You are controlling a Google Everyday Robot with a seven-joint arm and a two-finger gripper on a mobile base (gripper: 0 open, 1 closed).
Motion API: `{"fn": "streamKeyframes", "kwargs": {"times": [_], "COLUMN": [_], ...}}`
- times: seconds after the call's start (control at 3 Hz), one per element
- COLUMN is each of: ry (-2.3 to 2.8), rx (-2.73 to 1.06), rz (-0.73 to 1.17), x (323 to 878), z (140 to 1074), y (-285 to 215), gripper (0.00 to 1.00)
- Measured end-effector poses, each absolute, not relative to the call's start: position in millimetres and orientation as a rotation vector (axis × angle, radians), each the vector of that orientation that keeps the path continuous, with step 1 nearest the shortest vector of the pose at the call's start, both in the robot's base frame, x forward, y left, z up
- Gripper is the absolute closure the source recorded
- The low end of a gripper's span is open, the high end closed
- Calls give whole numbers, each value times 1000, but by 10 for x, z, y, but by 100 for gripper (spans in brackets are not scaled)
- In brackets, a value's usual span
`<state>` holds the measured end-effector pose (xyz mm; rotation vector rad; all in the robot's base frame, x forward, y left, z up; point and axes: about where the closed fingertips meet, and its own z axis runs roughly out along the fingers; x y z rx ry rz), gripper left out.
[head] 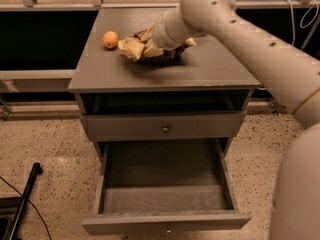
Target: Place brown chip bag into middle drawer
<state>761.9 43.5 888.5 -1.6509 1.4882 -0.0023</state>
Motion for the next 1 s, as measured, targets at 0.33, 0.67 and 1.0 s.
{"fn": "streamKeyframes", "kwargs": {"times": [0.33, 0.67, 1.0], "ry": [1399, 1395, 1441], "rx": [-1638, -1602, -1564], "rz": [109, 95, 81], "x": [7049, 6443, 5866], "z": [9463, 10046, 10307], "y": [3, -521, -845], "gripper": [100, 100, 100]}}
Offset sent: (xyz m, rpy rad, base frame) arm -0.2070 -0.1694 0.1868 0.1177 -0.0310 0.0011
